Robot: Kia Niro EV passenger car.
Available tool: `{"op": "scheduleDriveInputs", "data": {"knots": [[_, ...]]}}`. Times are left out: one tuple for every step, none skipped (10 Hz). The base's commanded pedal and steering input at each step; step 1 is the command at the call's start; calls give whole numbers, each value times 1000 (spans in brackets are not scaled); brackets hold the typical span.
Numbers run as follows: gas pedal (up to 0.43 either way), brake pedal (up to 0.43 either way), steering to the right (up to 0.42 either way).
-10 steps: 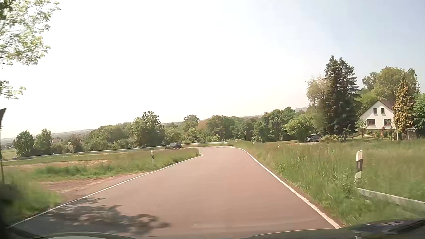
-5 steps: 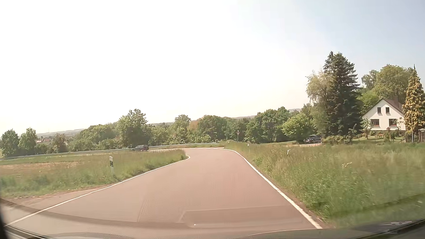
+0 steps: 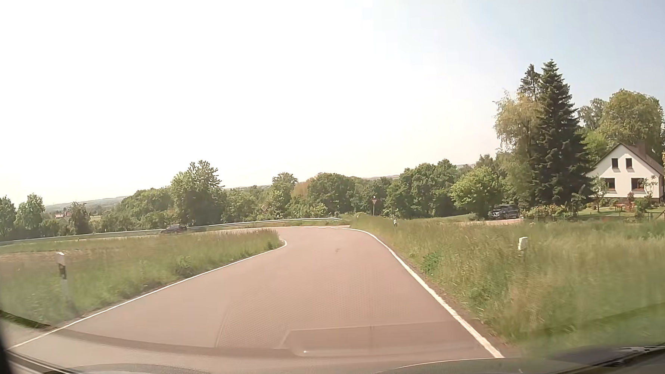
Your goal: Follow the waypoints while adhering to traffic rules and regulations
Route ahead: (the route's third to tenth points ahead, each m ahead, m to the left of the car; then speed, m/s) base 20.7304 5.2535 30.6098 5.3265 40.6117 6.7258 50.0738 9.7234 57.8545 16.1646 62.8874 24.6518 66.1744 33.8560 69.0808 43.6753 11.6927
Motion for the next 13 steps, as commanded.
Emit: {"op": "scheduleDriveInputs", "data": {"knots": [[47, 0, 0], [28, 0, 0], [8, 0, 0], [0, 0, 0], [0, 0, 0], [0, 0, 0], [0, 0, 0], [0, 0, 0], [0, 0, 0], [0, 0, 0], [0, 0, 0], [0, 0, 0], [0, 0, 0]]}}
